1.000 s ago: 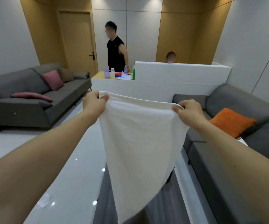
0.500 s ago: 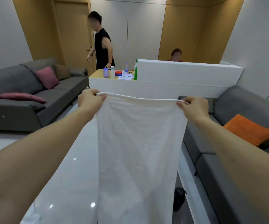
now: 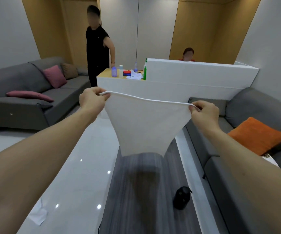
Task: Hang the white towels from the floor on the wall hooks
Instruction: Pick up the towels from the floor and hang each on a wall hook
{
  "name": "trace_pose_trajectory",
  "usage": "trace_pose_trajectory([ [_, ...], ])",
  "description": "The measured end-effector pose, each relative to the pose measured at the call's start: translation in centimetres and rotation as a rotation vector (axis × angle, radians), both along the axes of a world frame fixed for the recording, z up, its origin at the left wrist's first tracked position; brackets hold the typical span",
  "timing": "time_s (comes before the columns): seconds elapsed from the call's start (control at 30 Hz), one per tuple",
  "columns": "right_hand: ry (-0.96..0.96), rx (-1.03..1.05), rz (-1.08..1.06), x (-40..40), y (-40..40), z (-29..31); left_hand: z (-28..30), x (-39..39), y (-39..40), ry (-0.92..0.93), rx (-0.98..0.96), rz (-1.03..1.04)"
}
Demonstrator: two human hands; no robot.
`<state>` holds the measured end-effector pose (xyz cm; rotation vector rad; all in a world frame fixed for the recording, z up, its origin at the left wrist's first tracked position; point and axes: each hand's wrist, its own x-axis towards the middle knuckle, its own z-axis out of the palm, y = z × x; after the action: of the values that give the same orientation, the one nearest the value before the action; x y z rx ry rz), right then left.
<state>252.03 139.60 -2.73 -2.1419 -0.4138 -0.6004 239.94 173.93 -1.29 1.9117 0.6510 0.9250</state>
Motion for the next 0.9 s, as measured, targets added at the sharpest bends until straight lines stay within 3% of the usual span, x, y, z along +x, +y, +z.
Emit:
trace_pose_trajectory([
  [0.17,0.127,-0.073,0.043,-7.7,-4.2,-8.1,-8.3,-8.2,-4.2,0.161,-0.067,-0.031],
  [0.4,0.512,-0.196,0.094,-17.9,-10.2,-21.5,-21.9,-20.0,-10.4,0.5,-0.101,-0.055],
  [0.57,0.765,-0.409,0.128,-25.4,-14.7,-30.3,-31.0,-27.1,-14.2,0.794,-0.144,-0.126],
  [0.73,0.961,-0.496,0.131,-29.9,-17.3,-36.4,-37.3,-30.4,-15.7,1.06,-0.122,-0.224],
  [0.9,1.066,-0.629,0.076,-30.8,-18.3,-39.7,-40.2,-30.6,-16.2,1.201,-0.082,-0.3],
])
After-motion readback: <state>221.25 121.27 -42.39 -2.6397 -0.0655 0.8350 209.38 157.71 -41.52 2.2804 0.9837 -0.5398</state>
